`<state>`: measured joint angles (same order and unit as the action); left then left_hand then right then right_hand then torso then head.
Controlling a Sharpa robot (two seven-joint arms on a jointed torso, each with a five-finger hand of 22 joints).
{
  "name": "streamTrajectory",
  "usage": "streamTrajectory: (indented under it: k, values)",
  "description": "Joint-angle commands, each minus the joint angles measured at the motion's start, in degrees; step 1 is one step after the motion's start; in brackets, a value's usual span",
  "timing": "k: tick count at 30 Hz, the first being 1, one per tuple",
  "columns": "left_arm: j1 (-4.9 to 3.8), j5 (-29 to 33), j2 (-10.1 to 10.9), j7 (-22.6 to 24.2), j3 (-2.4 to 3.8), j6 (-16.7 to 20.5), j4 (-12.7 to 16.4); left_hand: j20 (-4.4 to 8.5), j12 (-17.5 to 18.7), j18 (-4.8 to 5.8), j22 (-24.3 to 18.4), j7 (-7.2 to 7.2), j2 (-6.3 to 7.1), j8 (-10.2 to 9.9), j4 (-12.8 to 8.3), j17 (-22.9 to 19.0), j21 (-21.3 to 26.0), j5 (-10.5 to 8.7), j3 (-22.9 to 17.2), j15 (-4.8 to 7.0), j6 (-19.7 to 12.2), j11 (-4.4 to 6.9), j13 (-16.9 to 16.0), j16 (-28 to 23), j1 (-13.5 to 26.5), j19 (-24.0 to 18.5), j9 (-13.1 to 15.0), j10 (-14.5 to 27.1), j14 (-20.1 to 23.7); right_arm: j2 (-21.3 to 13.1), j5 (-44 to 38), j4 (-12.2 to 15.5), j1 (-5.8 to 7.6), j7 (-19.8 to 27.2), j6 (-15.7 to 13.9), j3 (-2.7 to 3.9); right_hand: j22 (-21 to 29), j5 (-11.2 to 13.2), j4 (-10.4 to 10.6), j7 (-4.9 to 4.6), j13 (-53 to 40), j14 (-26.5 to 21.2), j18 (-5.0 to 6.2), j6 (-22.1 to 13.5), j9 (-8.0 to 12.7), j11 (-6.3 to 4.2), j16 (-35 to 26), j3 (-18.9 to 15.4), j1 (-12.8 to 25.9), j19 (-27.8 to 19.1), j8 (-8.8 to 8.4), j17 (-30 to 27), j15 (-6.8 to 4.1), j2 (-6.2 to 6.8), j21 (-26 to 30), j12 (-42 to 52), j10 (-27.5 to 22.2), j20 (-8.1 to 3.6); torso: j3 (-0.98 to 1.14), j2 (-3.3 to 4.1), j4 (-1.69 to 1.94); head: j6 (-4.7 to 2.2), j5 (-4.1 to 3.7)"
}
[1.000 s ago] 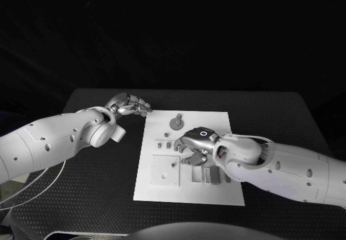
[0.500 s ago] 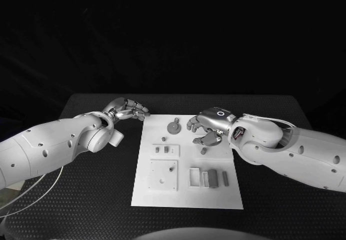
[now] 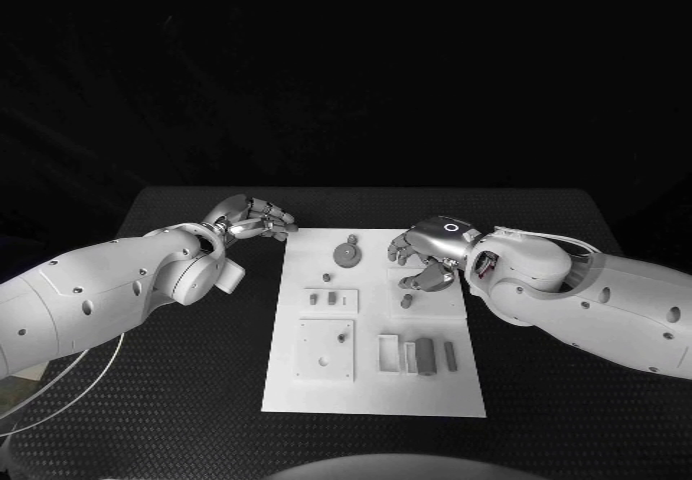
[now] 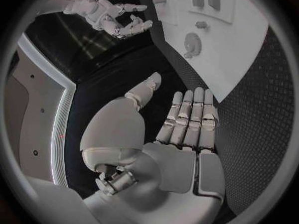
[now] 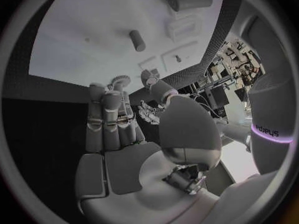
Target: Assemble the parts on the task board
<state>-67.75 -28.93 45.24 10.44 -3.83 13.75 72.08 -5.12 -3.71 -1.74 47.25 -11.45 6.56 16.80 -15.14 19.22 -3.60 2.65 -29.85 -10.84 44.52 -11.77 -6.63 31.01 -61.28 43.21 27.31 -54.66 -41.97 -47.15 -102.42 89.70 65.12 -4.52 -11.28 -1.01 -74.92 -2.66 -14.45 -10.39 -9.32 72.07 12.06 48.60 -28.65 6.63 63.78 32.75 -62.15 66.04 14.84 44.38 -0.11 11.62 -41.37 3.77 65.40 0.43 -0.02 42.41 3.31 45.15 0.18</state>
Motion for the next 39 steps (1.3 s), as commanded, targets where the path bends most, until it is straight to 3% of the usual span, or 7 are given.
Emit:
streamTrajectory:
  k: [1,9,15,19,23,30,39]
  values:
    - [-0.05,0.37,0.0,0.83,0.03,-0.25,0.04,-0.05,-0.28,-0.62,-0.08,-0.62,0.4,0.29,0.26,0.1,-0.24,0.25,0.11,-0.03,-0.25,-0.08,0.07,-0.33,-0.04,-0.14,-0.08,0.19,0.23,-0.5,0.47,0.55,-0.42,-0.13,2.92,-0.16,-0.99,-0.13,0.51,-0.3,0.07,-0.03,2.94,-0.11,0.08,0.12,0.41,0.1,0.1,0.05,0.16,-0.11,0.34,0.65,0.05,0.31,-0.04,0.03,0.1,0.06,-0.04,0.13,0.19]
    - [-0.05,0.37,0.1,0.83,0.03,-0.34,0.01,-0.06,-0.28,-0.62,-0.12,-0.63,0.4,0.29,0.28,0.12,-0.24,0.25,0.12,-0.04,-0.27,-0.08,0.1,-0.35,-0.02,-0.16,-0.08,0.19,0.24,-0.95,0.23,0.54,-1.52,-1.56,4.73,-1.52,-0.97,-0.14,4.19,0.64,0.33,-0.65,2.94,-0.95,0.16,0.32,0.56,1.07,2.17,-0.34,0.04,-0.64,0.54,3.22,0.31,0.16,-0.6,0.12,-0.03,0.0,-0.17,0.28,0.15]
    - [-0.05,0.37,0.11,0.8,0.03,-0.47,-0.02,-0.06,-0.28,-0.62,-0.14,-0.63,0.38,0.3,0.31,0.14,-0.25,0.25,0.13,-0.04,-0.27,-0.09,0.11,-0.37,0.0,-0.16,-0.08,0.18,0.24,-0.22,-1.17,-0.35,-2.43,-2.0,4.65,-1.74,-1.0,-0.13,4.47,0.93,0.38,-0.78,2.94,-1.01,0.11,0.35,0.65,1.39,1.76,-0.43,0.14,-0.72,0.56,3.16,0.32,0.18,-0.73,0.08,0.11,0.03,-0.05,0.58,0.27]
    - [-0.05,0.37,0.09,0.82,0.03,-0.45,-0.07,-0.06,-0.28,-0.62,-0.16,-0.63,0.38,0.3,0.32,0.15,-0.24,0.25,0.14,-0.05,-0.27,-0.09,0.13,-0.38,0.01,-0.16,-0.08,0.19,0.25,0.05,-1.46,-0.51,-2.69,-2.12,4.0,-1.96,-1.04,-0.14,4.44,1.01,0.38,-0.8,2.94,-0.86,0.02,0.32,0.76,1.55,1.3,-0.44,0.31,-0.77,0.54,2.84,0.28,0.25,-0.69,0.03,-0.02,0.02,-0.02,0.6,0.24]
    - [-0.05,0.37,0.08,0.81,0.03,-0.48,-0.06,-0.07,-0.29,-0.62,-0.18,-0.63,0.36,0.31,0.33,0.17,-0.24,0.25,0.14,-0.05,-0.26,-0.09,0.14,-0.39,0.02,-0.17,-0.08,0.18,0.25,0.41,-1.85,-0.75,-2.81,-2.53,1.71,-2.09,-1.15,-0.14,3.2,0.75,0.21,-0.59,2.94,-0.53,-0.16,0.04,1.1,1.71,-0.54,-0.25,0.67,-0.86,0.28,0.71,0.03,0.62,-0.05,-0.19,0.0,0.02,-0.03,0.66,0.22]
    - [-0.04,0.37,0.09,0.6,0.03,-0.62,-0.08,-0.08,-0.28,-0.62,-0.22,-0.63,0.31,0.32,0.39,0.19,-0.25,0.25,0.16,-0.06,-0.27,-0.09,0.17,-0.42,0.07,-0.17,-0.08,0.2,0.27,0.9,-2.49,-0.98,-3.19,-2.24,1.97,-2.13,-1.2,-0.14,-1.67,0.63,-0.53,0.53,2.94,1.52,-0.69,-0.93,1.91,0.6,-2.76,0.49,1.98,-1.18,-0.68,-5.26,-0.75,1.74,2.46,-0.48,0.01,0.0,-0.03,0.73,0.24]
    - [-0.04,0.37,0.16,0.53,0.03,-0.67,-0.1,-0.1,-0.24,-0.61,-0.31,-0.64,0.28,0.32,0.47,0.23,-0.23,0.25,0.2,-0.09,-0.3,-0.12,0.24,-0.51,0.15,-0.24,-0.09,0.28,0.35,0.89,-4.09,-1.3,-3.21,-2.76,3.06,-2.13,-1.22,-0.13,-2.26,1.62,-1.87,0.75,2.94,3.8,-1.1,-2.26,2.74,0.58,-4.1,0.58,3.11,-1.16,-1.94,-7.13,-1.25,3.38,5.74,-0.69,-0.04,0.01,-0.04,0.89,0.23]
